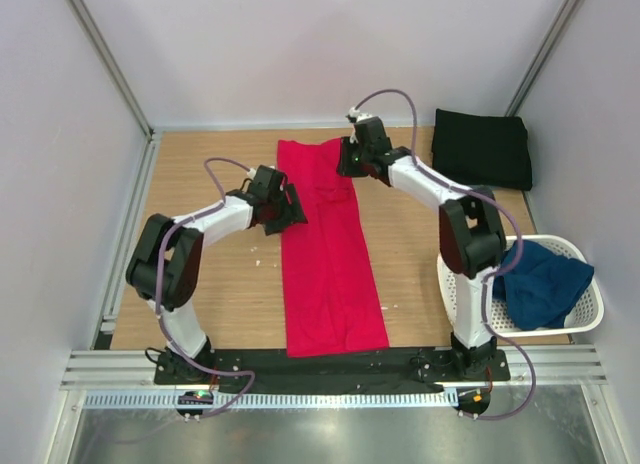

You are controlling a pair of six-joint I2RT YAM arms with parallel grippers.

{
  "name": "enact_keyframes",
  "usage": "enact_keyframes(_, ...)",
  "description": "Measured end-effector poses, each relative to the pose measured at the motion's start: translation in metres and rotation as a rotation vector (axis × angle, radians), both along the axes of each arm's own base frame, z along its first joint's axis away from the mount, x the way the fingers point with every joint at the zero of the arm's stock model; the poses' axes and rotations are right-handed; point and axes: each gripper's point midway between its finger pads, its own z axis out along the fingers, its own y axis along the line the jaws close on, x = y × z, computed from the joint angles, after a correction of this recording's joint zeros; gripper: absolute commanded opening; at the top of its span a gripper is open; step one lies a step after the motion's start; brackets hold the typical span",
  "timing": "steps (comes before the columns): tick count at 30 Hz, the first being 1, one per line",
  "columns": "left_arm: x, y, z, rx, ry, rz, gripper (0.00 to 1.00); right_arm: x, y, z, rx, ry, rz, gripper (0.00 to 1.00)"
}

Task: Fold and stack the t-shirts
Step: Fold the tshirt

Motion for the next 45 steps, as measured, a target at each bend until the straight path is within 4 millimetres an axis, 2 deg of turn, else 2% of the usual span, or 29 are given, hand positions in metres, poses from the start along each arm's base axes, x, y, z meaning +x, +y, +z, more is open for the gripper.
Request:
enact_keyframes(2, 0.01, 0.0, -0.011, 0.006, 0.021, -0.018, 0.65, -0.005, -0.003, 0.042, 0.031, -0.067, -0.002, 0.34)
enact_keyframes(3, 0.017, -0.002, -0.015, 0.006, 0.021, -0.029, 0.6, -0.01, -0.006, 0.066, 0.049, -0.106, -0.005, 0.34)
enact_keyframes(5, 0.026, -0.006, -0.018, 0.001, 0.023, -0.045, 0.52, -0.021, -0.012, 0.099, 0.079, -0.17, -0.014, 0.34)
enact_keyframes(6, 0.032, -0.01, -0.019, -0.002, 0.016, -0.059, 0.49, -0.027, -0.016, 0.109, 0.092, -0.186, -0.022, 0.34)
enact_keyframes(8, 0.042, -0.016, -0.019, -0.01, 0.004, -0.075, 0.47, -0.042, -0.025, 0.115, 0.106, -0.198, -0.042, 0.35)
enact_keyframes(11, 0.056, -0.025, -0.024, -0.018, -0.006, -0.091, 0.45, -0.065, -0.04, 0.085, 0.085, -0.133, -0.085, 0.35)
enact_keyframes(15, 0.076, -0.034, -0.026, -0.049, -0.019, -0.1, 0.45, -0.101, -0.06, 0.019, 0.029, 0.022, -0.138, 0.36)
enact_keyframes(17, 0.089, -0.039, -0.026, -0.064, -0.031, -0.104, 0.45, -0.119, -0.069, -0.006, 0.005, 0.088, -0.163, 0.36)
enact_keyframes(18, 0.095, -0.043, -0.025, -0.073, -0.04, -0.107, 0.45, -0.127, -0.073, -0.012, 0.001, 0.108, -0.176, 0.36)
enact_keyframes(20, 0.107, -0.047, -0.024, -0.085, -0.054, -0.112, 0.45, -0.134, -0.077, -0.012, 0.008, 0.118, -0.194, 0.39)
enact_keyframes(22, 0.113, -0.049, -0.022, -0.095, -0.061, -0.121, 0.46, -0.136, -0.078, -0.001, 0.021, 0.103, -0.2, 0.41)
enact_keyframes(23, 0.112, -0.049, -0.022, -0.099, -0.058, -0.125, 0.47, -0.137, -0.079, 0.005, 0.028, 0.094, -0.201, 0.45)
enact_keyframes(24, 0.11, -0.048, -0.021, -0.101, -0.055, -0.13, 0.52, -0.139, -0.08, 0.011, 0.034, 0.085, -0.202, 0.48)
enact_keyframes(27, 0.087, -0.04, -0.014, -0.103, -0.031, -0.14, 0.66, -0.148, -0.081, 0.029, 0.061, 0.074, -0.2, 0.57)
enact_keyframes(30, 0.044, -0.023, 0.016, -0.102, -0.004, -0.137, 0.73, -0.167, -0.08, 0.034, 0.092, 0.117, -0.18, 0.68)
enact_keyframes(33, 0.007, -0.008, 0.069, -0.123, -0.07, -0.126, 0.75, -0.195, -0.08, 0.016, 0.11, 0.212, -0.16, 0.7)
enact_keyframes(35, -0.02, 0.001, 0.106, -0.161, -0.14, -0.113, 0.74, -0.223, -0.084, -0.008, 0.109, 0.311, -0.157, 0.7)
enact_keyframes(37, -0.047, 0.008, 0.12, -0.198, -0.161, -0.097, 0.73, -0.251, -0.088, -0.029, 0.101, 0.411, -0.157, 0.7)
enact_keyframes(38, -0.06, 0.011, 0.115, -0.207, -0.15, -0.091, 0.7, -0.267, -0.089, -0.038, 0.099, 0.457, -0.154, 0.7)
enact_keyframes(40, -0.091, 0.017, 0.089, -0.215, -0.073, -0.069, 0.68, -0.293, -0.09, -0.051, 0.091, 0.532, -0.147, 0.7)
enact_keyframes(44, -0.158, 0.036, 0.008, -0.155, 0.206, -0.014, 0.63, -0.329, -0.086, -0.062, 0.103, 0.617, -0.132, 0.68)
enact_keyframes(45, -0.172, 0.041, -0.002, -0.145, 0.264, 0.0, 0.63, -0.336, -0.086, -0.062, 0.109, 0.631, -0.131, 0.66)
